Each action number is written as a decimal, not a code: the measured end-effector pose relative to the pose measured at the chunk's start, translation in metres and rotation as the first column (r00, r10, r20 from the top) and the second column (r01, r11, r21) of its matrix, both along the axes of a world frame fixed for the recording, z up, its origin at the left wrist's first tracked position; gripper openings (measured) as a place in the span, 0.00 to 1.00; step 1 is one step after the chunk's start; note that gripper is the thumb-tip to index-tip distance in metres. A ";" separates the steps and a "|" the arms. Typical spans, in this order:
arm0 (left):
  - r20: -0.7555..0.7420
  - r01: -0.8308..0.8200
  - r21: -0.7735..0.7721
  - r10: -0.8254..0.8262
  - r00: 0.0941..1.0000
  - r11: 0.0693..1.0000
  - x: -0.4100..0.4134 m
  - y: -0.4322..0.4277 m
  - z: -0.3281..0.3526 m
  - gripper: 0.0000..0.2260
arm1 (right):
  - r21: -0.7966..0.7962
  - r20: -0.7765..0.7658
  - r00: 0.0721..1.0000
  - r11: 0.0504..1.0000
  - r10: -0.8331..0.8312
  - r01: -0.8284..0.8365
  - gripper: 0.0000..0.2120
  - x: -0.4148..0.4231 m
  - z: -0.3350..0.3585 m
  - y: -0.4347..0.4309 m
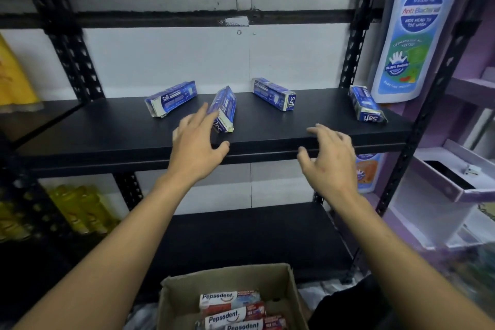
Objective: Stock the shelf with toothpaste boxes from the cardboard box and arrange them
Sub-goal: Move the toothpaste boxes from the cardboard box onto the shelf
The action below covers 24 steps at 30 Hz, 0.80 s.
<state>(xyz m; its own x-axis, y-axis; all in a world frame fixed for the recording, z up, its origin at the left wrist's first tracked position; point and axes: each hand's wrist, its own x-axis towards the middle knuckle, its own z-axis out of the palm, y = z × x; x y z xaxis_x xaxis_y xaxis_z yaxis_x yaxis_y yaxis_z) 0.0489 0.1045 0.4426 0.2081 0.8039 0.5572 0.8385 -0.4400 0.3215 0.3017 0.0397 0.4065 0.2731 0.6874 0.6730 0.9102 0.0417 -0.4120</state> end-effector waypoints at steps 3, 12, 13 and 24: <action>-0.007 0.052 0.222 -0.051 0.999 0.974 -0.008 -0.021 -0.022 0.23 | -0.018 0.046 0.992 0.993 0.122 -0.121 0.19 -0.034 -0.024 -0.011; -0.153 0.143 -0.001 -0.142 0.978 0.990 -0.046 -0.047 -0.149 0.15 | -0.370 0.057 0.931 0.874 0.360 -0.315 0.20 -0.095 -0.135 -0.005; -0.163 0.138 -0.085 -0.150 0.975 0.987 -0.050 -0.046 -0.168 0.16 | -0.422 0.048 0.925 0.847 0.377 -0.324 0.20 -0.097 -0.152 -0.003; -0.095 0.044 -0.803 -0.201 0.975 0.594 -0.070 -0.081 -0.389 0.15 | -0.903 -0.156 0.908 0.315 0.390 -0.291 0.18 -0.080 -0.351 -0.019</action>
